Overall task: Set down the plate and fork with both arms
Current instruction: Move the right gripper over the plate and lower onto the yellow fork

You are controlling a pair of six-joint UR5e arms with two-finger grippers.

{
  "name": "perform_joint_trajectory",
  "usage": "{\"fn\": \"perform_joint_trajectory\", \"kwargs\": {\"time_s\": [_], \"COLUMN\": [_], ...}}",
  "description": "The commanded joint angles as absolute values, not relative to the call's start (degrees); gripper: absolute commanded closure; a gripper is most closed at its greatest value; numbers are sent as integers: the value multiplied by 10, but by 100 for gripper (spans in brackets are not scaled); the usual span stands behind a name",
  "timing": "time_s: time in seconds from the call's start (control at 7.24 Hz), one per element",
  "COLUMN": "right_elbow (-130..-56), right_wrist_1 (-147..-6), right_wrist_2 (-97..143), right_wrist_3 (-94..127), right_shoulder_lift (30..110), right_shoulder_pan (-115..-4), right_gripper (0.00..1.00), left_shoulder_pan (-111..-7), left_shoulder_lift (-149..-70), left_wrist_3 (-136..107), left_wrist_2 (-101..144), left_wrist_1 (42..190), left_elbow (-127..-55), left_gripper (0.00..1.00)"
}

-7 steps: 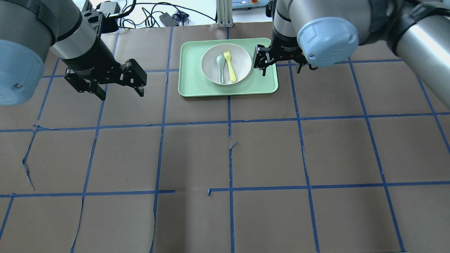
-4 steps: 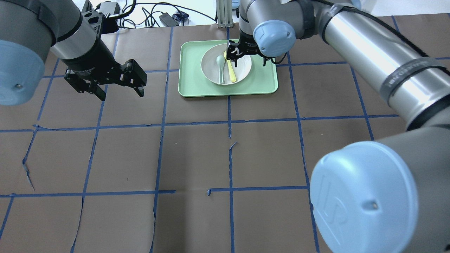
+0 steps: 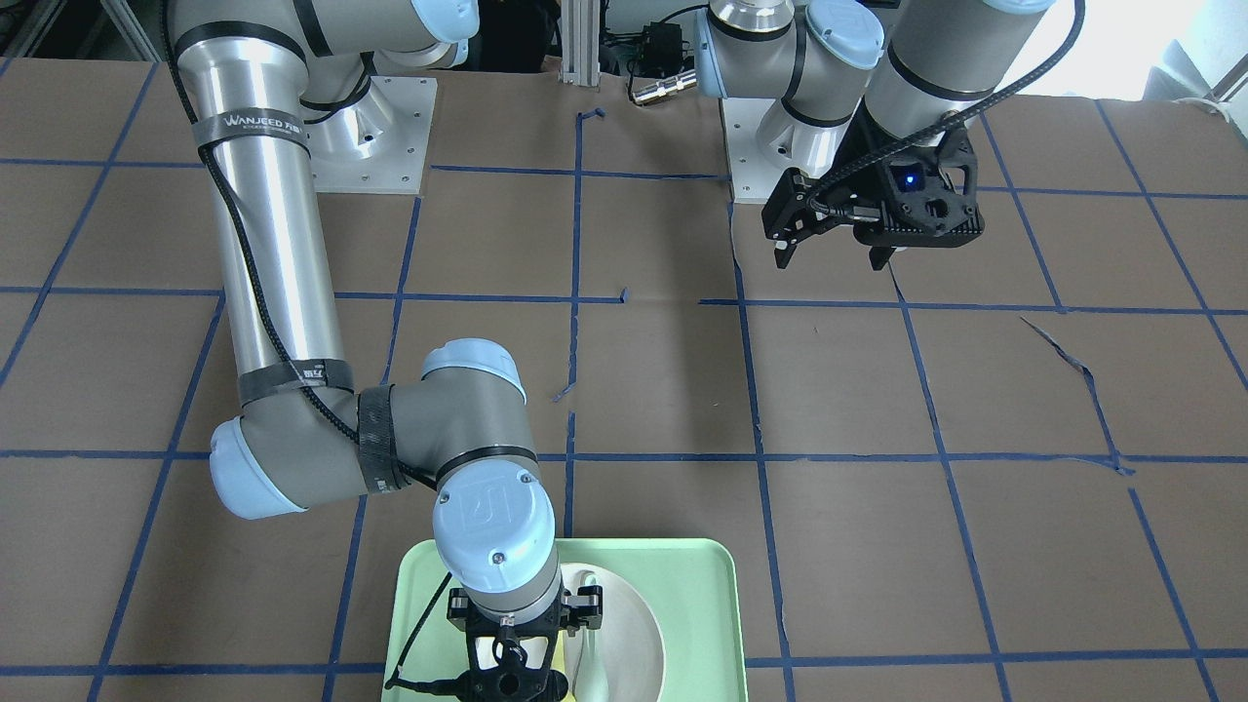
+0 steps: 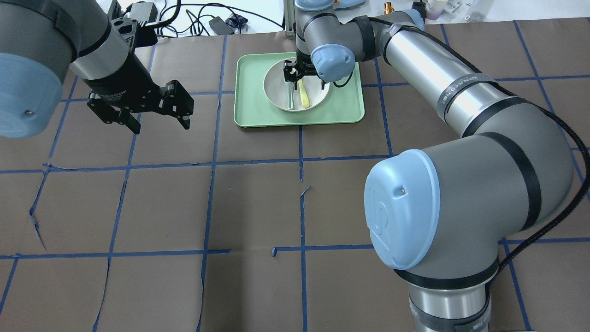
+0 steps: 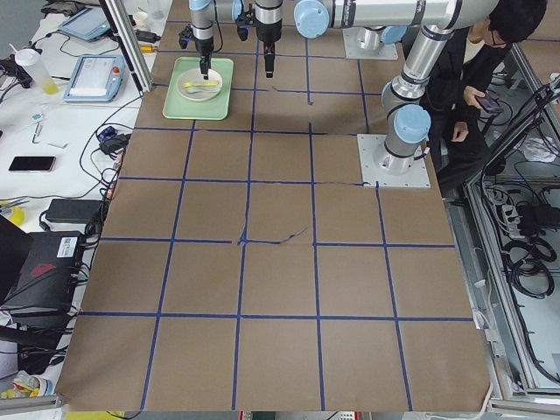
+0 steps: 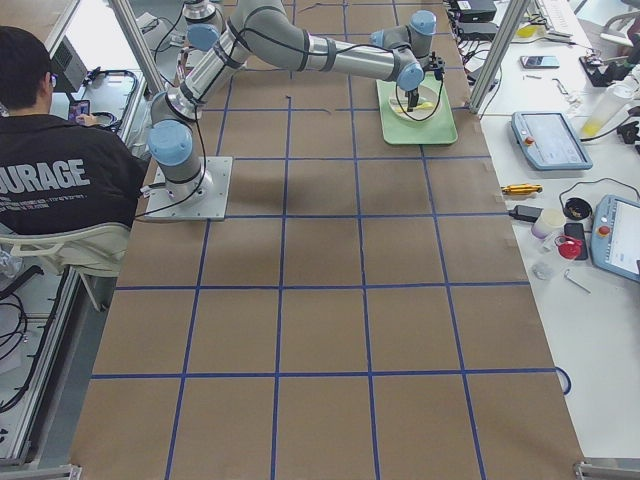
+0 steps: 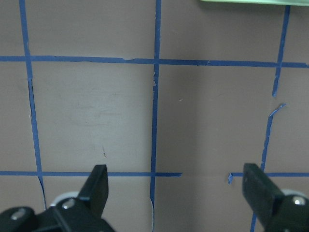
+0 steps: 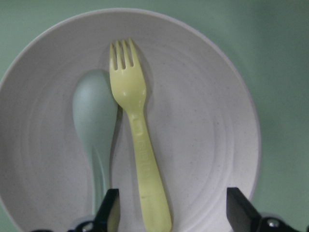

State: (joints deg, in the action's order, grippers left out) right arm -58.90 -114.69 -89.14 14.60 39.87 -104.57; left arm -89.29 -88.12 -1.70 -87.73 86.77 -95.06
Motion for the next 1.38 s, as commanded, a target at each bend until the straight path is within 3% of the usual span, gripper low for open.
{"fn": "perform_joint_trajectory", "kwargs": {"time_s": [0.0, 0.28, 1.24], "right_elbow": [-581, -585, -585], "right_wrist_1": [-1148, -1146, -1148], "right_wrist_2": [-893, -892, -883], "right_wrist_3": [121, 121, 126], "right_shoulder_lift": [389, 387, 388], "right_shoulder_pan": [-1046, -1046, -1046], "right_gripper": [44, 60, 59], "left_shoulder_pan": [-893, -892, -893], "left_shoulder_lift": [-883, -884, -882], "left_wrist_3": [-17, -17, -17], "left_wrist_2": [-878, -878, -877], "left_wrist_1": [867, 867, 867], "left_elbow": [-951, -951, -951], "left_gripper": [0, 0, 0]}}
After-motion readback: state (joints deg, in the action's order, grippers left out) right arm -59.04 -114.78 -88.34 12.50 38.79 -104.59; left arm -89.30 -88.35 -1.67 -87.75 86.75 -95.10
